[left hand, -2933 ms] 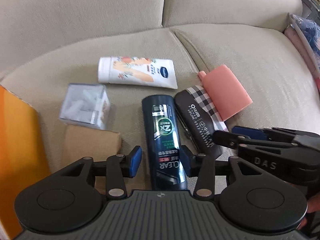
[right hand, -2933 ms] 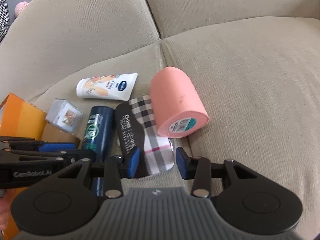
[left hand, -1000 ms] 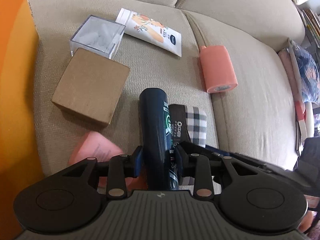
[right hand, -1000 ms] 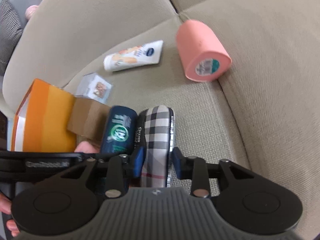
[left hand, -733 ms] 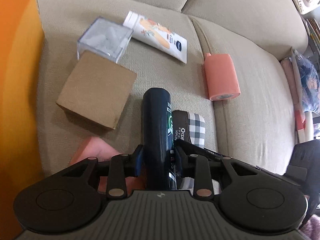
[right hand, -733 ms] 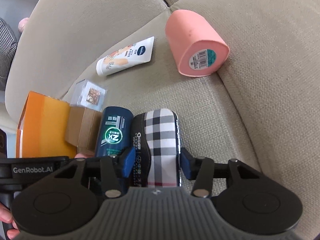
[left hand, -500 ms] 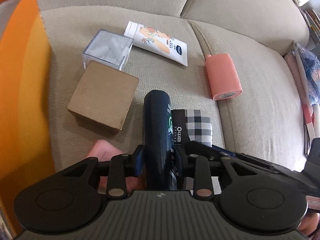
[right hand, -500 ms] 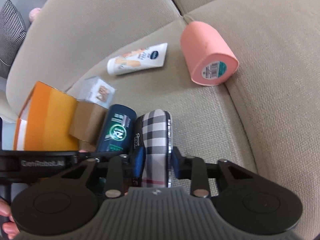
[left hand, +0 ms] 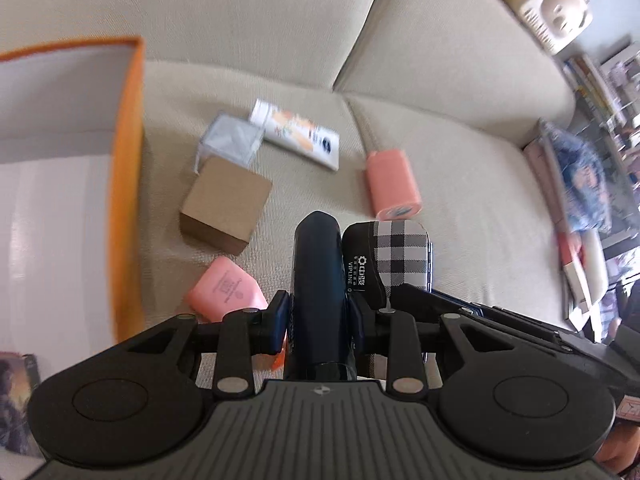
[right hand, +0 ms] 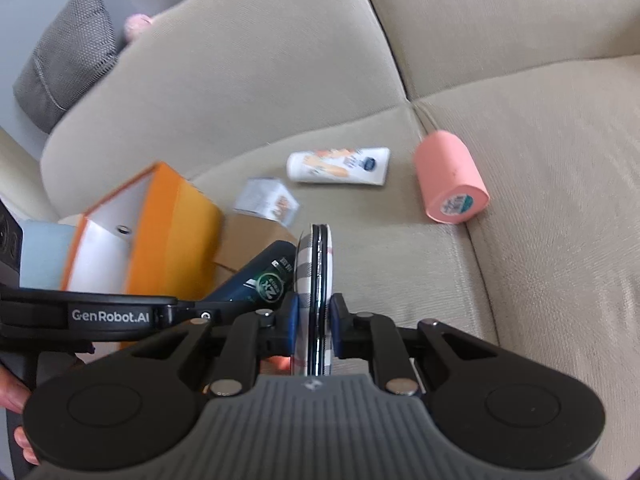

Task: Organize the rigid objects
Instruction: 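Carry the green bottle and plaid case over the orange shoebox with both tools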

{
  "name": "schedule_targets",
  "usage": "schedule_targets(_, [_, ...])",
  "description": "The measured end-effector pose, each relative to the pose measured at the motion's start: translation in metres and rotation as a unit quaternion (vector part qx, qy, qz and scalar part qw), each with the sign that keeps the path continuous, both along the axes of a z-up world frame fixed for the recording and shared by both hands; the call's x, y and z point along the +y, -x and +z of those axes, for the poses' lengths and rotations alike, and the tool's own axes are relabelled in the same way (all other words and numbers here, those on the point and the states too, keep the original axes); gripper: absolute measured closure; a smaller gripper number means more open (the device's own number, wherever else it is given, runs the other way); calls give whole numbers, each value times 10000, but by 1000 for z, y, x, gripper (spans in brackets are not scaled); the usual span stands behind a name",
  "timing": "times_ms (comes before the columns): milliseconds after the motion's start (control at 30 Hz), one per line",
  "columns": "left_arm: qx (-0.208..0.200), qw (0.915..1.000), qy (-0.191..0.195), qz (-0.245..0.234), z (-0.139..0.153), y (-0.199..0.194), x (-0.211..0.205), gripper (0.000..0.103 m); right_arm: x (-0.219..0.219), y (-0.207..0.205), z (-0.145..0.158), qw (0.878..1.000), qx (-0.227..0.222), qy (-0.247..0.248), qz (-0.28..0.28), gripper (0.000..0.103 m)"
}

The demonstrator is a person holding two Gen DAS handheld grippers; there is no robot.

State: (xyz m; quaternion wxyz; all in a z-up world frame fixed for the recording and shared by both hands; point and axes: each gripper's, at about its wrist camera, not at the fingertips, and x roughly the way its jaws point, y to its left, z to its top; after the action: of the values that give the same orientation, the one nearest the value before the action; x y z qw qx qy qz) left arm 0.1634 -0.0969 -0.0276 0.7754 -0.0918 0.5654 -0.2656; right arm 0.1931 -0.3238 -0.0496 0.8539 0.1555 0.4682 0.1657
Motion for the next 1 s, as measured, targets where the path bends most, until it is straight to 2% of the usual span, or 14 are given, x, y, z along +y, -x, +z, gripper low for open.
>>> schedule_targets(167, [-457, 9985, 183, 229, 45, 17, 37, 68, 20, 16, 38, 9989, -372, -205, 217, 87])
schedule_targets(300, [-876, 9951, 65, 448, 75, 30, 76, 68, 49, 30, 68, 9952, -643, -450, 586, 87])
schedule_targets(400, [-992, 9928, -105, 667, 84, 36, 108, 68, 76, 37, 81, 9914, -724, -623, 896, 87])
schedule_targets(500, [-1011, 9897, -265, 975, 78, 40, 136, 68, 108, 41, 83, 9887, -678, -662, 1163, 87])
schedule_targets(633, [-852, 9879, -346, 1249, 60, 42, 160, 68, 149, 44, 69, 9873, -392, -586, 1425, 87])
schedule_targets(767, [-703, 9874, -516, 1319, 38, 39, 176, 68, 191, 44, 48, 9874, -49, -274, 1559, 87])
schedule_targets(1000, [-471, 9888, -492, 1327, 3, 26, 189, 68, 241, 41, 6, 9837, 456, 542, 1652, 87])
